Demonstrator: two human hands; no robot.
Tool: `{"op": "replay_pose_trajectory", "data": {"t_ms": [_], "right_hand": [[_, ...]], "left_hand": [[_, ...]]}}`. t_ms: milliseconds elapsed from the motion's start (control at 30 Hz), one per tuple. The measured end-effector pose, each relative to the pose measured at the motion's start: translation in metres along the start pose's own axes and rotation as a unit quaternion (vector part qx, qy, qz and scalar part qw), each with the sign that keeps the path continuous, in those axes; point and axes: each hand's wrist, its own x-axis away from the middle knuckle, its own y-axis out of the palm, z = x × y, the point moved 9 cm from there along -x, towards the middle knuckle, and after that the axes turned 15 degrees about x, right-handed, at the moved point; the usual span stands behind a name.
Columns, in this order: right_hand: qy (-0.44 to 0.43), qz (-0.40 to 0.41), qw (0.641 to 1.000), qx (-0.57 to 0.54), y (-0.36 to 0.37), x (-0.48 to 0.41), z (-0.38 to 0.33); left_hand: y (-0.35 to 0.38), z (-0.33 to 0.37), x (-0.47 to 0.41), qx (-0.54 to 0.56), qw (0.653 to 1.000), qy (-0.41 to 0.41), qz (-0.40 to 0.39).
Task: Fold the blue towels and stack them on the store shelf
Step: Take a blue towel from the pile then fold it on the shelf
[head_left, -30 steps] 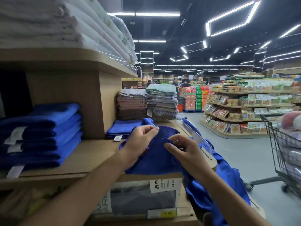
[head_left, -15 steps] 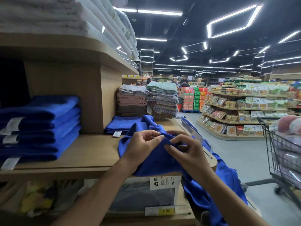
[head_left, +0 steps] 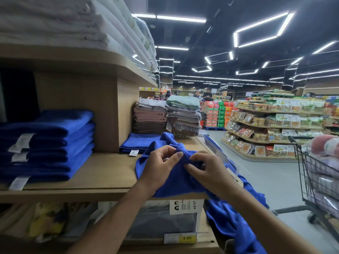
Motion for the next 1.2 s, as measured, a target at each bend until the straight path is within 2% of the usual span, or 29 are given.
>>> {"op": "replay_pose_trajectory", "data": {"t_ms": [67, 133, 267, 433, 567, 767, 933, 1100, 1200], "right_hand": [[-0.036, -0.035, 0.987, 0.152, -0.013, -0.009, -0.013], [-0.063, -0.034, 0.971, 0.226, -0.035, -0.02, -0.03], [-0.104, -0.036, 0.959, 0.263, -0.065, -0.039, -0.061], [-0.069, -0.066, 0.95, 0.296, -0.078, -0.048, -0.061], [-0.042, -0.096, 0.955, 0.278, -0.081, -0.042, -0.048], [-0.031, -0.085, 0.953, 0.291, -0.082, -0.029, -0.031], [-0.034, -0.08, 0.959, 0.269, -0.074, -0.014, -0.018], [-0.051, -0.052, 0.984, 0.161, -0.081, -0.006, -0.007], [-0.035, 0.035, 0.996, 0.069, -0.097, -0.004, 0.0]], "left_hand": [[-0.005, 0.015, -0.001, -0.02, 0.999, 0.028, 0.02], [-0.013, 0.041, -0.006, -0.029, 0.996, 0.07, 0.043], [-0.011, 0.115, -0.02, -0.073, 0.977, 0.2, 0.03], [-0.015, 0.193, -0.029, -0.107, 0.943, 0.312, 0.046], [-0.03, 0.228, -0.031, -0.117, 0.922, 0.359, 0.083], [-0.047, 0.249, -0.019, -0.173, 0.888, 0.405, 0.135], [-0.07, 0.247, -0.012, -0.196, 0.877, 0.403, 0.171], [-0.091, 0.238, -0.002, -0.212, 0.881, 0.381, 0.183], [-0.106, 0.231, 0.007, -0.208, 0.881, 0.377, 0.194]]}}
